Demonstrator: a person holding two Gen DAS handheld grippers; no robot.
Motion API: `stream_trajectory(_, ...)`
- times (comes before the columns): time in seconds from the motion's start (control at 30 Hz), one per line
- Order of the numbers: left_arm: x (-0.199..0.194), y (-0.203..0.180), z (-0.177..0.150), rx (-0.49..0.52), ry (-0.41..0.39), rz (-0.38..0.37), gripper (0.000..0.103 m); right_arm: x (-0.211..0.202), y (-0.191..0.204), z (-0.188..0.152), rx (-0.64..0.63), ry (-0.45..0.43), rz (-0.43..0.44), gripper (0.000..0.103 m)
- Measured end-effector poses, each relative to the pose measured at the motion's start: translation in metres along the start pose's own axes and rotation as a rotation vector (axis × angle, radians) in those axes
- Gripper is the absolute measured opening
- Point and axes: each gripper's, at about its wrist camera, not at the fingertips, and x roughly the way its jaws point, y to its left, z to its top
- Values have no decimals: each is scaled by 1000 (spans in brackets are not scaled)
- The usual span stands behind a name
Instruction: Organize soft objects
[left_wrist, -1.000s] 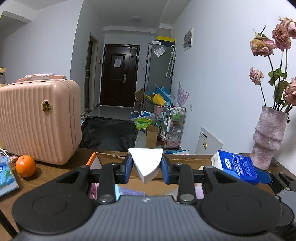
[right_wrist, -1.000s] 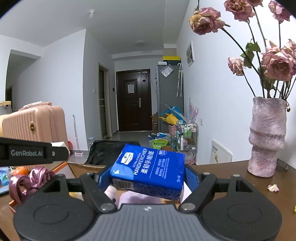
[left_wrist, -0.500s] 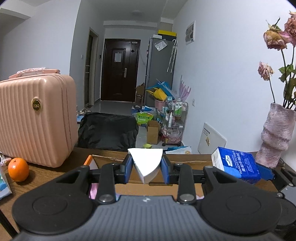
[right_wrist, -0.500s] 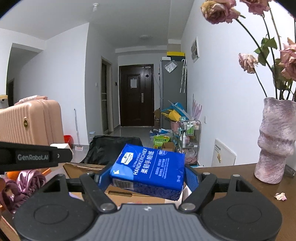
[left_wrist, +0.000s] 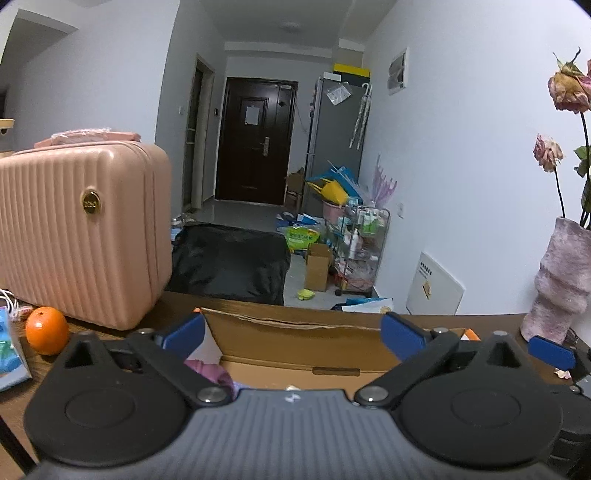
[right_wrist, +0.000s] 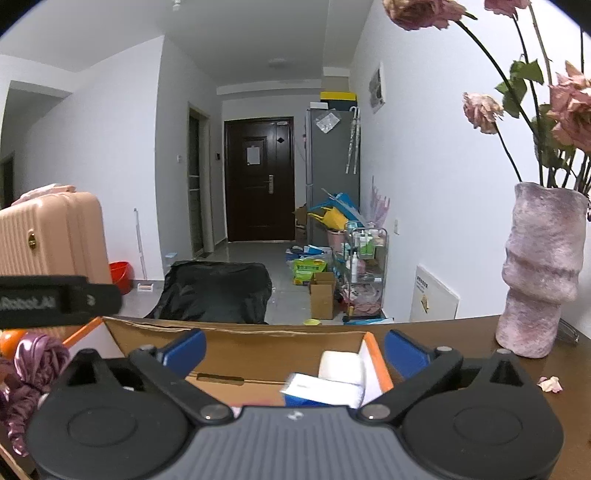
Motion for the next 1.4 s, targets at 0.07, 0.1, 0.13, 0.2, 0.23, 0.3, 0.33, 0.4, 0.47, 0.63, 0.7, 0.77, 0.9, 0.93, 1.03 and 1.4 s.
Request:
stream_trajectory(0.07,-1,1,1,0,0,4,103,0,-1,0,1,5,-5,103)
stream_trajectory(0.1,-1,2,1,-5,0,4,103,0,-2,0,1,7,-6,103)
stream_trajectory(0.13,-1,3,2,-9,1,2,103,0,-2,0,0,8,-7,103)
stream_trajectory(0.2,-1,4,2,-8,4,4,103,-1,-2,-1,-2,9,-6,103)
stream_trajectory(0.23,-1,3,2,-5,2,6,103,-1,-1,-1,-4,9,-6,103)
stream_trajectory(0.3,-3,2,2,-1,-1,9,103,-3,0,-2,-8,9,-5,103)
stream_trajectory(0.33,-3,2,2,2,-4,10,103,-4,0,-2,-10,8,-5,103)
stream_trajectory(0.4,-6,0,2,9,-11,14,103,-7,1,-2,-14,6,-5,103)
stream_trajectory(0.47,-11,-1,2,16,-22,15,103,-9,0,-2,-15,5,-5,103)
stream_trajectory(0.63,-28,-3,-2,37,-48,20,103,-22,-3,-2,-25,-7,-12,103)
stream_trajectory(0.7,-35,-3,-2,39,-52,15,103,-29,-4,-4,-31,-18,-20,103)
stream_trajectory(0.77,-44,-2,-4,40,-59,7,103,-37,-5,-6,-29,-22,-18,103)
stream_trajectory(0.9,-64,-1,-9,47,-72,-5,103,-57,-7,-12,-32,-32,-14,103)
stream_trajectory(0.93,-70,-1,-12,52,-76,-6,103,-63,-6,-14,-35,-36,-11,103)
stream_trajectory(1.03,-86,2,-19,63,-80,-6,103,-84,-5,-20,-39,-47,-4,103)
stream_trajectory(1.4,-149,22,-50,61,-50,-15,103,-161,-2,-45,-38,-51,5,103)
